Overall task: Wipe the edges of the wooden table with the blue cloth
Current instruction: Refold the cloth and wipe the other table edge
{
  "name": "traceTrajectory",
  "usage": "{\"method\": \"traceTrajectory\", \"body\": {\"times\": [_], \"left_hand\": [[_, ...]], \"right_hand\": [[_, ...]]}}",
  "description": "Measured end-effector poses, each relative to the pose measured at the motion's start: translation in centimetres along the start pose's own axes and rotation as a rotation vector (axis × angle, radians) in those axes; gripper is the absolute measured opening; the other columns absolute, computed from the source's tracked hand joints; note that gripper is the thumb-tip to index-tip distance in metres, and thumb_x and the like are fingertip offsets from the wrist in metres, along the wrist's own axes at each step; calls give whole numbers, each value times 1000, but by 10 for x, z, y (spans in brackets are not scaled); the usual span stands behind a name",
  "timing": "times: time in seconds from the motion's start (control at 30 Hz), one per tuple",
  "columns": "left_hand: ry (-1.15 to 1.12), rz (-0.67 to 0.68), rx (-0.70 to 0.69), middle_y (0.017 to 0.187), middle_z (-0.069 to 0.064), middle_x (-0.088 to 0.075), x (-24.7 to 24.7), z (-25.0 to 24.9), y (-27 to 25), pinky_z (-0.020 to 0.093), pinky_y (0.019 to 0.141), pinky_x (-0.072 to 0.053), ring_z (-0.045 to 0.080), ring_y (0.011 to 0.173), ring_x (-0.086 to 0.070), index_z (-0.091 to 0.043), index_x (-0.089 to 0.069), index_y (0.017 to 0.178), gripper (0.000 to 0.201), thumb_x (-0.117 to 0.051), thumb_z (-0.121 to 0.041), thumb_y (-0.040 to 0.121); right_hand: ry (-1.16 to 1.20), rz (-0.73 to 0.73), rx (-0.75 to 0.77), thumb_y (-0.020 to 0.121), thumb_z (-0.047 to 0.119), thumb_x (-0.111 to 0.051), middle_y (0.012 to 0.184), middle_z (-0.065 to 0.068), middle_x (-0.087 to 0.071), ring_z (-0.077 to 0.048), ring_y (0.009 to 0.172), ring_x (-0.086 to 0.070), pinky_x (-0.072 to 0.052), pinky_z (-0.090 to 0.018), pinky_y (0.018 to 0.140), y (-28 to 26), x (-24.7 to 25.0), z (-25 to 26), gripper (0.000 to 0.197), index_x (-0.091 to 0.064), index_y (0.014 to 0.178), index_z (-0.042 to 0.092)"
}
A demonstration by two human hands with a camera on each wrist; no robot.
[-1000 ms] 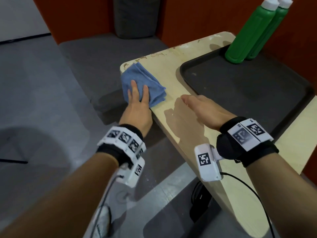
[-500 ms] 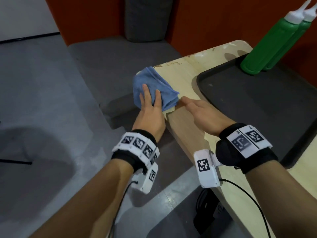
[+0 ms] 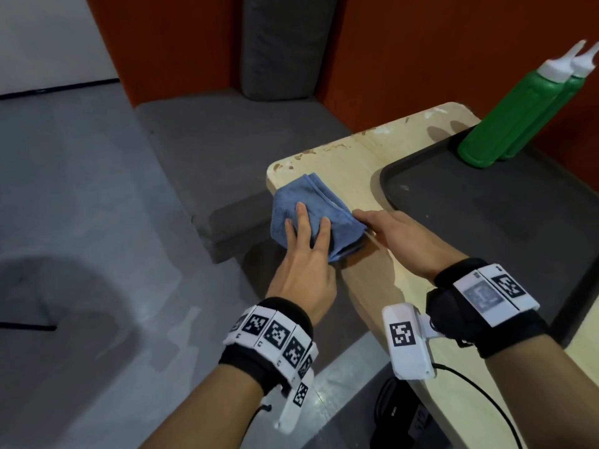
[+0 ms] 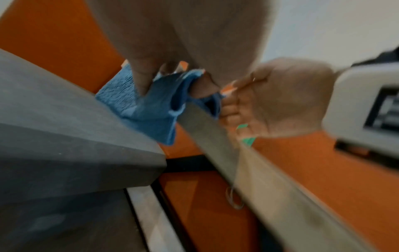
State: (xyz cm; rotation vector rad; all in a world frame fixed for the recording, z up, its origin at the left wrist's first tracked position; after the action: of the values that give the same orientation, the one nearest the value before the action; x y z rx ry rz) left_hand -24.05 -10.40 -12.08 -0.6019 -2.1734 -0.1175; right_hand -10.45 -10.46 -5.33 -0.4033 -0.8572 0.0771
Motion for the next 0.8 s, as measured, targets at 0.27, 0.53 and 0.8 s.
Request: {"method": "traceTrajectory", "body": {"times": [0.27,0.53,0.8], "left_hand": [[-442,-332,331,156,8,-1,11,-22,25,24,99,-41,27,139,-34,-10,-25,143,72,-64,-32,87],[-572,-208,380,155,11,34,-1,-12,47,33,121,-19,27,151,9,-14,25,149,81,-40,-17,100],[-594,-111,281,154,9,35,9,-2,44,26,115,-21,26,151,-5,-14,26,148,76,-34,-19,102]], "right_hand": [[20,7,-11,98,48,-24,126,0,-61,-17,117,-54,-37,-43,108,4,0,-8,46,-56,121,24],[189,23,-107,95,54,-31,135,10,-57,-5,124,-51,-31,-37,114,10,-1,-20,49,-58,127,28],[111,23,-123,103,41,-23,149,13,-38,-7,135,-36,-21,-20,108,9,6,-1,47,-39,145,29]]}}
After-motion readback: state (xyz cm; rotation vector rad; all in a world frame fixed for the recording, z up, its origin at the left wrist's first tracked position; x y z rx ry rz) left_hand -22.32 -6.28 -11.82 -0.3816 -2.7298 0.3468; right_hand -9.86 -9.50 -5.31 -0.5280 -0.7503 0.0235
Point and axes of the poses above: each hand's wrist, its own y-axis towards the middle knuckle, its own x-axis out of the back of the hand, z = x × y, the point moved 3 cm from there along y, towards the middle knuckle
